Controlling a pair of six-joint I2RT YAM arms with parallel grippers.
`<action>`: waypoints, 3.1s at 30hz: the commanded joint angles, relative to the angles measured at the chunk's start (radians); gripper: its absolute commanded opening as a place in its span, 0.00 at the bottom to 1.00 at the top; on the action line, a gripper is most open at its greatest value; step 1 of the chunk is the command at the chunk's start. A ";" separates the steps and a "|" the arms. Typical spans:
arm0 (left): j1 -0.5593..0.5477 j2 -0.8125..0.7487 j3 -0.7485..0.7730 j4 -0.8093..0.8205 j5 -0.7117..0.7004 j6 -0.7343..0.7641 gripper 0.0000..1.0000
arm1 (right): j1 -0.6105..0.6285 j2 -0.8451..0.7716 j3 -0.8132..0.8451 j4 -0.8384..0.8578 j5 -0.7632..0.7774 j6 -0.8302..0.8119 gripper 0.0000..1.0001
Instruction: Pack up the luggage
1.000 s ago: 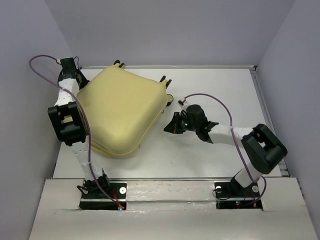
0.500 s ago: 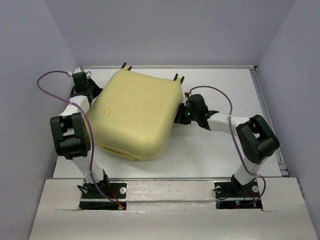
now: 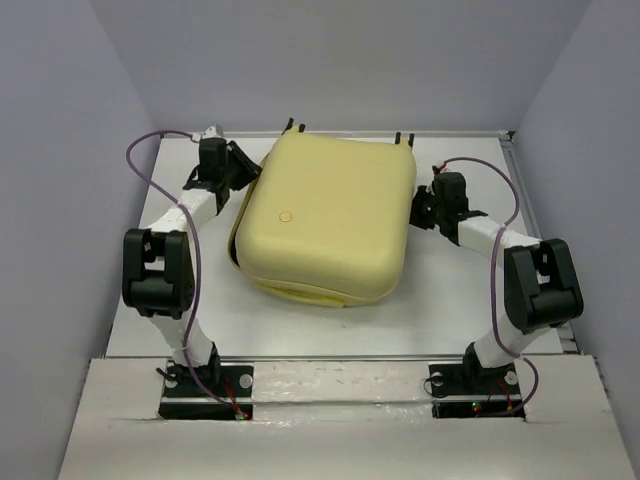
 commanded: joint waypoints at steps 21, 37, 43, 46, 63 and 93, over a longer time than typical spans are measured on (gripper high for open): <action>-0.280 -1.177 -0.460 -0.399 -0.100 0.122 0.67 | 0.129 -0.681 -0.361 -0.097 -0.189 -0.024 0.07; -0.473 -1.243 -0.567 -0.437 0.152 0.158 0.53 | 0.432 -0.699 -0.369 0.062 -0.007 -0.080 0.09; -0.582 -1.206 -0.589 -0.393 0.127 0.149 0.51 | 0.409 -0.595 -0.461 0.180 -0.031 -0.249 0.31; -0.648 -1.159 -0.601 -0.349 0.089 0.137 0.51 | 0.378 -0.548 -0.466 0.277 -0.049 -0.283 0.32; -0.817 -1.028 -0.650 -0.367 -0.155 0.034 0.49 | 0.260 -0.270 -0.454 0.597 -0.480 -0.446 0.53; -0.856 -0.901 -0.689 -0.325 -0.304 -0.024 0.48 | 0.260 -0.229 -0.429 0.760 -0.568 -0.427 0.19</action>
